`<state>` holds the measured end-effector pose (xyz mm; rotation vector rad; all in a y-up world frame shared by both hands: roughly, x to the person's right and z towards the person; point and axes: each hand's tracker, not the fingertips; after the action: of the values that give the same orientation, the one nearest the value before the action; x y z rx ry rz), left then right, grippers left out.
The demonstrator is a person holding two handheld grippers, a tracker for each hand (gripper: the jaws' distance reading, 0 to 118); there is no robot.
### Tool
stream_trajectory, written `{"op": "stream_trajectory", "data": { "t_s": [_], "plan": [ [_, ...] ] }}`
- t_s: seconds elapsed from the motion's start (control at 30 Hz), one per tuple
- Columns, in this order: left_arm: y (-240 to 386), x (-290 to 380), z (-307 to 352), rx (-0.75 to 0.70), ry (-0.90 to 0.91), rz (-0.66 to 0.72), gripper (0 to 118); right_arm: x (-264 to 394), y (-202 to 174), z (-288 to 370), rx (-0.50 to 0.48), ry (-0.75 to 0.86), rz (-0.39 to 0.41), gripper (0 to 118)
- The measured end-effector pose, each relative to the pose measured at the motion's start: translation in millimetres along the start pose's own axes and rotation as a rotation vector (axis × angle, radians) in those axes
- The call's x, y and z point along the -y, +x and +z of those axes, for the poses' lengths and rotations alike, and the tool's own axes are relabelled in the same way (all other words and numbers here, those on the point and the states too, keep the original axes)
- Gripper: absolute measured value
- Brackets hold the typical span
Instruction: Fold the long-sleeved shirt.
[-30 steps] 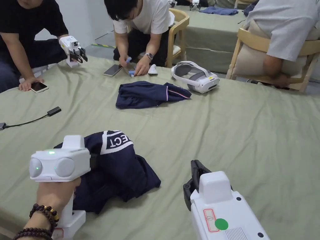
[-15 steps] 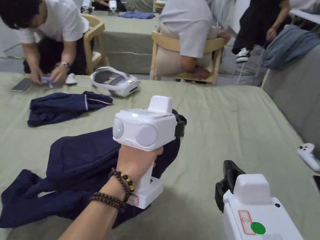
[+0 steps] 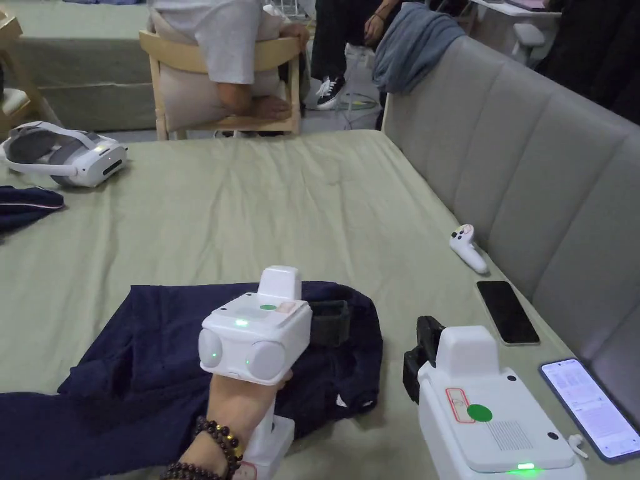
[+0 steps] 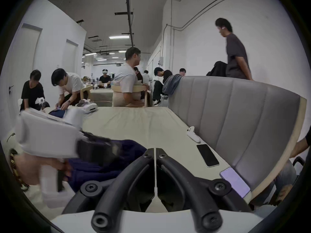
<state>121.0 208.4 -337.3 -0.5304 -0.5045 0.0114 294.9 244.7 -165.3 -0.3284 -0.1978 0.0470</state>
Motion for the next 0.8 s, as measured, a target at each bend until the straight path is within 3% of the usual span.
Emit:
{"op": "stream_trajectory", "data": {
  "t_s": [0.17,0.23,0.3,0.33,0.37,0.43,0.5,0.73,0.77,0.8],
  "plan": [
    [-61.3,19.1,118.9,-0.191,0.144,0.049,105,-7.8,-20.1,-2.2,-0.095,0.009,-0.005,1],
    [-75.4,36.8,163.2,-0.301,0.173,0.037,95,-9.0,-27.8,-2.1,-0.142,0.007,0.004,1],
    [-83.6,54.1,199.1,-0.387,0.176,0.035,67,-8.2,-36.6,0.7,-0.141,0.007,0.014,1],
    [-88.0,62.7,215.6,-0.387,0.167,0.033,26,-7.1,-41.4,2.7,-0.133,0.014,0.024,1],
    [-91.6,70.4,229.1,-0.380,0.161,0.035,5,-5.8,-44.8,2.7,-0.129,0.019,0.027,1],
    [-92.7,83.4,244.8,-0.434,0.166,0.036,4,-5.9,-48.3,3.1,-0.141,0.017,0.021,1],
    [-97.8,91.0,250.8,-0.390,0.120,0.054,4,-7.3,-51.6,1.9,-0.155,0.004,0.021,1],
    [-124.5,68.4,208.1,-0.390,0.031,0.134,7,-6.6,-51.6,-1.4,-0.165,-0.018,0.033,1],
    [-133.6,63.8,196.9,-0.390,-0.008,0.141,21,-6.7,-50.1,-0.3,-0.163,-0.023,0.036,1],
    [-150.7,56.8,181.9,-0.402,-0.034,0.150,49,-5.7,-49.0,-1.6,-0.159,-0.028,0.038,1]
  ]
}}
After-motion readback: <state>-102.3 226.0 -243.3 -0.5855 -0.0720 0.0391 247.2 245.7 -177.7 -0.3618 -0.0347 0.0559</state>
